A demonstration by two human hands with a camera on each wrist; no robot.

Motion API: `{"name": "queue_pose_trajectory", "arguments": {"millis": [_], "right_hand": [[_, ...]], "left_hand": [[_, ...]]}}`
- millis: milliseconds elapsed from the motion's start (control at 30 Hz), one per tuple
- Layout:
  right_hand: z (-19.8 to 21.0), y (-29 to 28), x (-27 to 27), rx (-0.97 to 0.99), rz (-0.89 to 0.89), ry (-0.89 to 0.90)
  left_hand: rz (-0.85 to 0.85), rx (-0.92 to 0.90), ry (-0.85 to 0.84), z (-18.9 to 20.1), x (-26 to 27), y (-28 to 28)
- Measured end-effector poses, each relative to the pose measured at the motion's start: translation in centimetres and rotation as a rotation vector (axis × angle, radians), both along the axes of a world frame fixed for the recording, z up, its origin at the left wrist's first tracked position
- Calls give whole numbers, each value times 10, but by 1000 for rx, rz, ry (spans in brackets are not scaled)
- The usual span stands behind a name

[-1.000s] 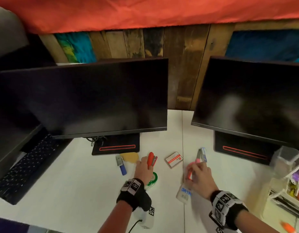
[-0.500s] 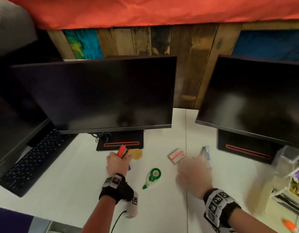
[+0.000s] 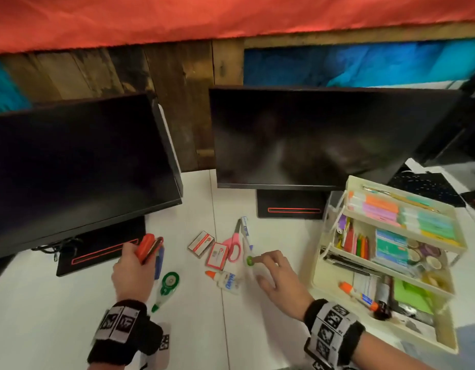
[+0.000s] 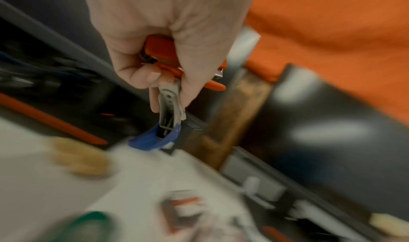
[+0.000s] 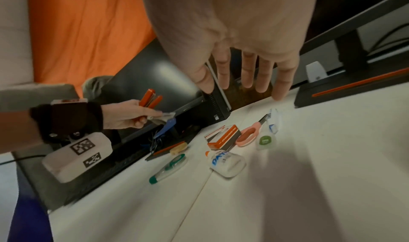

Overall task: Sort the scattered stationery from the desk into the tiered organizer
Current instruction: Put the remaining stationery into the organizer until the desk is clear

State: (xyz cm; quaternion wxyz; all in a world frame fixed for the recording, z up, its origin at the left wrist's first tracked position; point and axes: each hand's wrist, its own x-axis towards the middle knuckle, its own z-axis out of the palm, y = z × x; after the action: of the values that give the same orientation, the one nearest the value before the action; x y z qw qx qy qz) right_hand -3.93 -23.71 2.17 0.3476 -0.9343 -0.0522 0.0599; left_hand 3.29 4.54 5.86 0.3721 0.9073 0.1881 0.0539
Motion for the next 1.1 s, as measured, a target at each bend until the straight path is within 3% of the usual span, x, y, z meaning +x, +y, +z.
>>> {"name": "queue_pose_trajectory", "arguments": {"millis": [133,300,467,567,700,933,1100], "right_hand": [[13,-19,-9,331,-199,166],[33,-53,-27,917,-465,402],[24,-113,-53,1085,-680,493],[13,-146,-60,894,-685,560],[0,-171,-48,625,-670,562],[-25,-170,-12,227,-484,538],[-25,-172,-16,101,-395,601]], "left_hand": [[-223,-180,21,19,-8,-93],[-450,-403,177,0,-20,-200],[-585,-353,384,-25,-42,-268],[-666,-228,417,-28,-52,-289],[-564,-163,346,-27,-56,-290],[-461,-215,315,-31,-54,-266],[-479,-227,309,-22,-60,-269]]}}
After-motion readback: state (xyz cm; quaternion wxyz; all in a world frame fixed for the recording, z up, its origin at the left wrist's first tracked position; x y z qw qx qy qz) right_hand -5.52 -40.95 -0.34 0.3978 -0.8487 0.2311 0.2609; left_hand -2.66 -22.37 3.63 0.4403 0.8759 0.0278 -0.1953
